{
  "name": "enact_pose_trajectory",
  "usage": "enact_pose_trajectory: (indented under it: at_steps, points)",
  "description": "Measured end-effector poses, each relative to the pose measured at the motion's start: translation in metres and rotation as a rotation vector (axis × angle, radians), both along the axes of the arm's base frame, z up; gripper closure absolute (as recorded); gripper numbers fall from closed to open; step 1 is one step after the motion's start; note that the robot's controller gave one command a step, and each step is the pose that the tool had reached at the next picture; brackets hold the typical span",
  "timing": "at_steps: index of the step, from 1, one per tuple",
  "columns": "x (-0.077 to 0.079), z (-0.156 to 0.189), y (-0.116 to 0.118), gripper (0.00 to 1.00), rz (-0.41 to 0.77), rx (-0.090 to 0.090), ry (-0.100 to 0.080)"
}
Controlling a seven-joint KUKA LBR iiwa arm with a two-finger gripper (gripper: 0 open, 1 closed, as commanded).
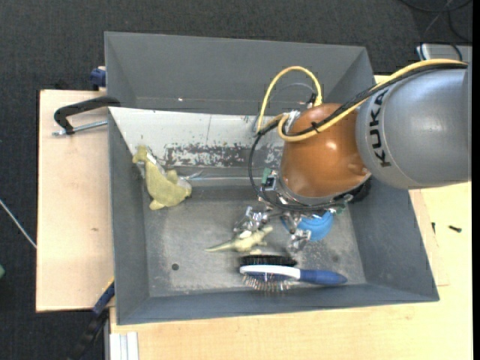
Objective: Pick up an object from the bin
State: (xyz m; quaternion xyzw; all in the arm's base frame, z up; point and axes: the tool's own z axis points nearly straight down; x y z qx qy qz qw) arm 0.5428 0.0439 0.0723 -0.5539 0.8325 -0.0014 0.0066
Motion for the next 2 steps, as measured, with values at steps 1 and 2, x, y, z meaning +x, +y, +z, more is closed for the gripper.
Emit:
enact_pose_trajectory:
  at_steps: [1,2]
  points:
    - [0.000,0.002,0.001,1.00,0.003,0.000,-0.001]
    - [-0.018,0.143,0.031,1.00,0.018,-0.001,-0.001]
